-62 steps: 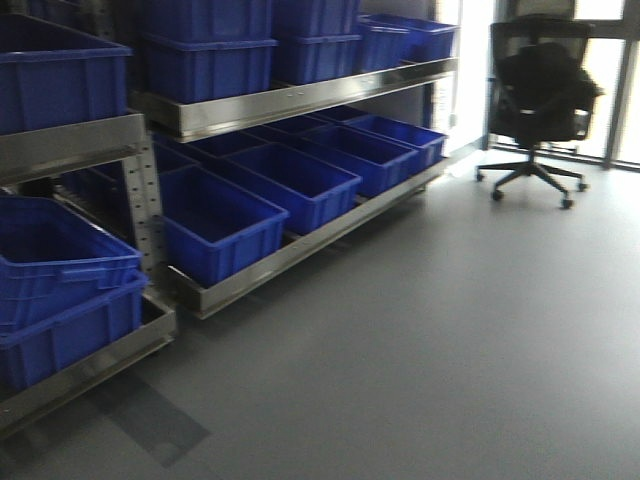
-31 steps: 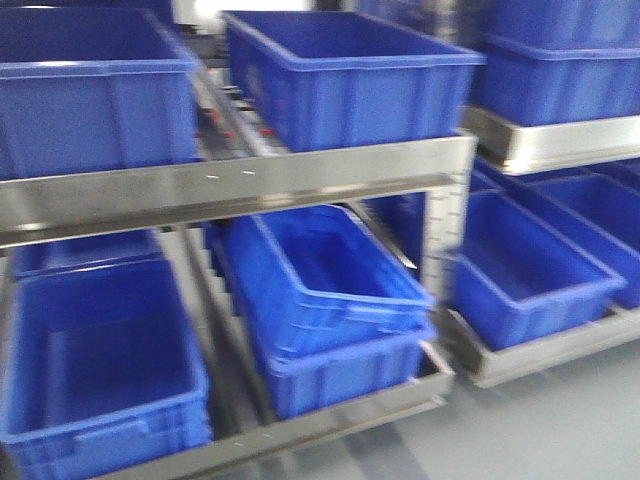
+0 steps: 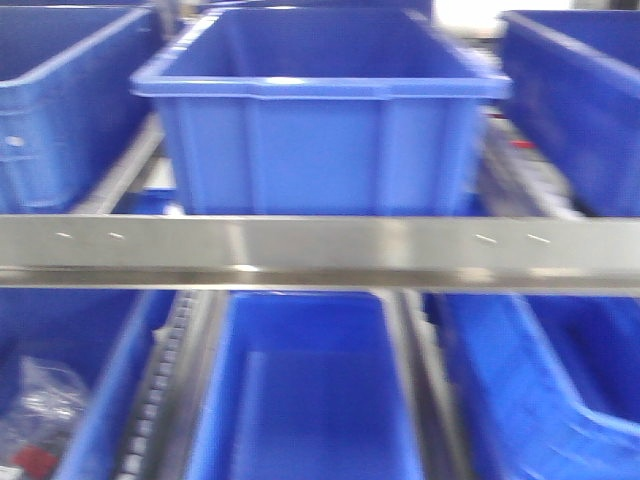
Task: Pick red cube and place on left shelf
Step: 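Approach the shelf and stop facing an empty blue bin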
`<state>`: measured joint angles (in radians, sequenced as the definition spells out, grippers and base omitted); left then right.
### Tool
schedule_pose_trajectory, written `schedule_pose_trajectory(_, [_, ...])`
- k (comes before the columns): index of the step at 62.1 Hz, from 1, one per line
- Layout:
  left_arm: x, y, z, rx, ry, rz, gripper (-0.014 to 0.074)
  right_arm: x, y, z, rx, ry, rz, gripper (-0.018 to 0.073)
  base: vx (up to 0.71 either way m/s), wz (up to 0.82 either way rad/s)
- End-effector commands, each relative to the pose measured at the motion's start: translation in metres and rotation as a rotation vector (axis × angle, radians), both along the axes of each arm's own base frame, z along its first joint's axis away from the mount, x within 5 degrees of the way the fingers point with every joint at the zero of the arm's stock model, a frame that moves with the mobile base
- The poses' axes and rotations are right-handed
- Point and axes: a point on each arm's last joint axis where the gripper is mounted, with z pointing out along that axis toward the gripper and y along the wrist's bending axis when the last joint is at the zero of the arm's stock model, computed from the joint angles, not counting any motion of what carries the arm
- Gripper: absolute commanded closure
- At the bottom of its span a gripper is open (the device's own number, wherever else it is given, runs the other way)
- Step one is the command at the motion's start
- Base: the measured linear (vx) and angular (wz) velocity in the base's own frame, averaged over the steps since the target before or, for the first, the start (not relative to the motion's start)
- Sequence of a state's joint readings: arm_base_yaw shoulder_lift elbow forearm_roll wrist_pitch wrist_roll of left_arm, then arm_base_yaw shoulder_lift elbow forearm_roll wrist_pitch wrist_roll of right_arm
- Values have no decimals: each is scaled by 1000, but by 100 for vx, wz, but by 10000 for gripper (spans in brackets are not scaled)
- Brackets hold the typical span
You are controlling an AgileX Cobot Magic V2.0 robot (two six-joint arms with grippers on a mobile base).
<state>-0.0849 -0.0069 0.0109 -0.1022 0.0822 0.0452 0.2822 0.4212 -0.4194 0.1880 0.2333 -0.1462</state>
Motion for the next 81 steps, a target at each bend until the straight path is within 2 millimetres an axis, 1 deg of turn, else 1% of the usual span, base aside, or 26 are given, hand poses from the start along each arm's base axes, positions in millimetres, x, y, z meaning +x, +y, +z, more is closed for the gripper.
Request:
schedule_pose_trajectory(1, [0,1,1,-16,-75,3,495,1,-2,18,23,-111,-20,412,33,48])
schedule_pose_trajectory(12, [0,1,1,-16,-75,3,496,1,-2,18,23,-111,-20,412,30,44])
schedule_pose_trajectory(27, [0,1,1,-16,-75,3,495,1,-2,18,23,-111,-20,412,28,9])
schedule_pose_trajectory(54, [0,1,1,-16,-75,3,495,1,-2,18,23,-111,-20,412,22,-18])
schedule_pose_trajectory(70, [0,1,1,-16,-75,3,495,1,-2,18,23,-111,-20,412,6,-12])
schedule_pose_trajectory(81, [0,1,1,-16,-75,3,496,1,-2,18,23,-111,-20,412,2,9])
